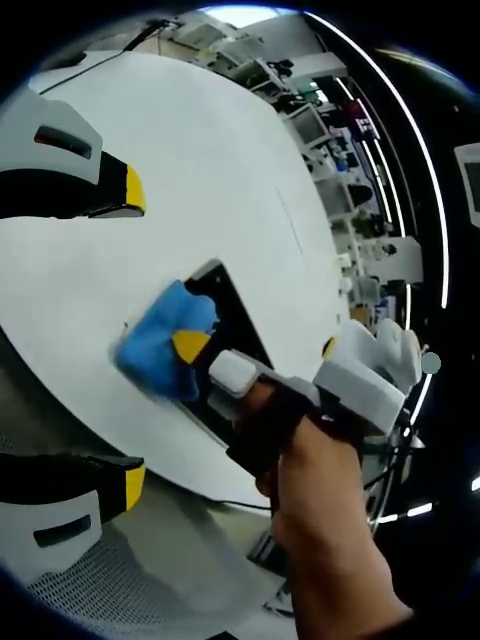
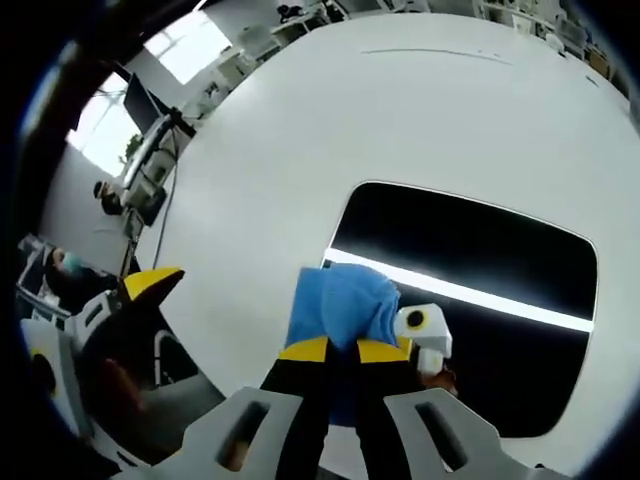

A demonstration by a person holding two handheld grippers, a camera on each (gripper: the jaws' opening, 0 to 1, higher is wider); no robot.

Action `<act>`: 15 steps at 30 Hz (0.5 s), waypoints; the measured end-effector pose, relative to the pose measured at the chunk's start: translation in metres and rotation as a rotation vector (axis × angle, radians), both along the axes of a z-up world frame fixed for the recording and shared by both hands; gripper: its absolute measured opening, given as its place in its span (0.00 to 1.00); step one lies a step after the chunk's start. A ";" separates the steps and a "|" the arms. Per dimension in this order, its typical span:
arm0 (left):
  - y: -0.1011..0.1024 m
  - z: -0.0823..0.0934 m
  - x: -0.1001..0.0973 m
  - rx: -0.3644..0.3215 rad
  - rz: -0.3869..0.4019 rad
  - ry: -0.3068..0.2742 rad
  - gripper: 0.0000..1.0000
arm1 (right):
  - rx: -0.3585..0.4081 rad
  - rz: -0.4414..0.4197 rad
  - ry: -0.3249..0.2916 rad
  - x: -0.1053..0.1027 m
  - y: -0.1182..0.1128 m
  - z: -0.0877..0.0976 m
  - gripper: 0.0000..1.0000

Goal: Wipe the mirror surface with the cleaning cloth until all visible marks leave the cleaned area.

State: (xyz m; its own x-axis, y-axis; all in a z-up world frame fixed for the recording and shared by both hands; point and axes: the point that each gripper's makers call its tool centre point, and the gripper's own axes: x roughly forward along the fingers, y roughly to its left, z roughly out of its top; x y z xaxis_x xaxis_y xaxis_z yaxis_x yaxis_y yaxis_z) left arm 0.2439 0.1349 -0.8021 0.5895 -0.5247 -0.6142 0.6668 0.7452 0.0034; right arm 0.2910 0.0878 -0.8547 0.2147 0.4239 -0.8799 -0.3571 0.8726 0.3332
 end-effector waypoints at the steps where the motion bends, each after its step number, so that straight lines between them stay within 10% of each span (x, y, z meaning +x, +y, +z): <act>1: 0.000 0.000 0.000 0.000 0.000 0.001 0.99 | 0.000 -0.002 0.005 0.000 0.000 0.000 0.03; 15: -0.001 -0.001 -0.001 -0.008 0.002 0.010 0.99 | 0.017 -0.039 0.056 0.006 0.000 -0.002 0.03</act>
State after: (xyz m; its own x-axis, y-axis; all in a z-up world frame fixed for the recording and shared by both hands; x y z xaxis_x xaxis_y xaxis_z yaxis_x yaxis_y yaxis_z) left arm 0.2431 0.1342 -0.8028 0.5846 -0.5284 -0.6157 0.6650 0.7468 -0.0095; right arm 0.2965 0.0875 -0.8568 0.1821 0.4312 -0.8837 -0.3034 0.8795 0.3666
